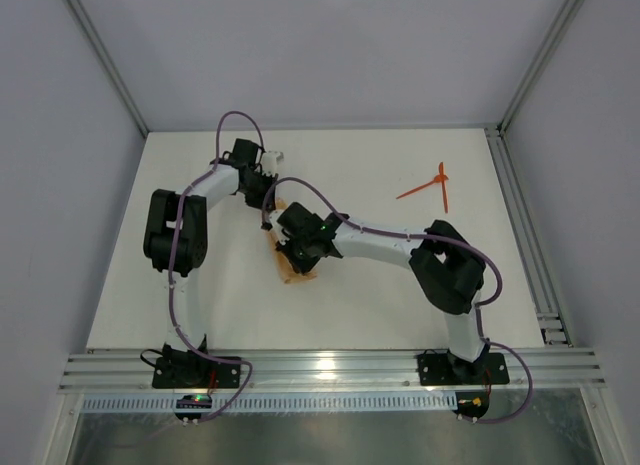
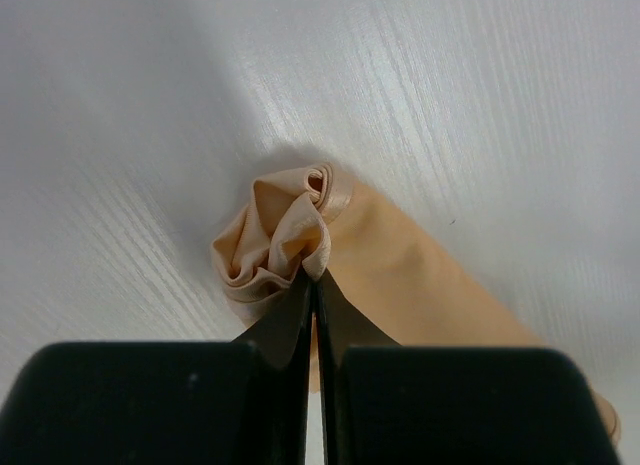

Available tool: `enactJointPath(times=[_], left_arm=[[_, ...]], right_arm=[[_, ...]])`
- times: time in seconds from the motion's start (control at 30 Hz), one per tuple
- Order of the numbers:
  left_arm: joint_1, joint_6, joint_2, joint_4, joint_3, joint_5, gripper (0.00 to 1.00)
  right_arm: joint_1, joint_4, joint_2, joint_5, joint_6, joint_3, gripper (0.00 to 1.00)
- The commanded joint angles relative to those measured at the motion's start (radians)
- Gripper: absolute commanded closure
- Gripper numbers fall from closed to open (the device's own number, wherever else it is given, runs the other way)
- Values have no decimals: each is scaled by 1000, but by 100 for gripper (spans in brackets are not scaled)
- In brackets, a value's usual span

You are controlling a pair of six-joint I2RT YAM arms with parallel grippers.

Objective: Fold the napkin into a case and place the utensils inside
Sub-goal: Smooth out the smaller rectangle-folded napkin at the center of the board.

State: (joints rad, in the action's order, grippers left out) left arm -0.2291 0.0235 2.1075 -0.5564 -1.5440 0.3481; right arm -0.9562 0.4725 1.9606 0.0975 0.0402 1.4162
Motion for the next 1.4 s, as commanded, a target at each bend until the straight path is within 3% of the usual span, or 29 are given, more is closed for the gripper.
enactJointPath(times=[0.0,0.13,0.3,0.47,0.8,1.03,1.2,1.3,1.37], left_arm=[[-7,-14,25,-13,4,-17,100],[-7,-14,20,-11,7,-17,100],[-7,-14,9,-7,12,18,98],[-7,-10,-17,-57,-19,38,76],[-3,22,-170,-124,1,20,63],[39,41,-349,-111,159,-70,40],[43,-14,-318,-103,196,-46,35],[40,-74,-279,-99,234,-28,23],[25,-99,-254,-64,254,-26,23]], right_arm=[[-19,-89,32,91,84,-10,97],[-19,-190,44,96,138,-52,94],[-19,-195,64,74,150,-69,94],[-10,-192,77,73,164,-79,92],[0,-202,72,73,204,-77,91],[0,-279,73,99,244,-112,91],[0,-304,70,87,254,-122,91],[0,-321,67,77,268,-125,90],[0,-330,66,74,276,-128,91]])
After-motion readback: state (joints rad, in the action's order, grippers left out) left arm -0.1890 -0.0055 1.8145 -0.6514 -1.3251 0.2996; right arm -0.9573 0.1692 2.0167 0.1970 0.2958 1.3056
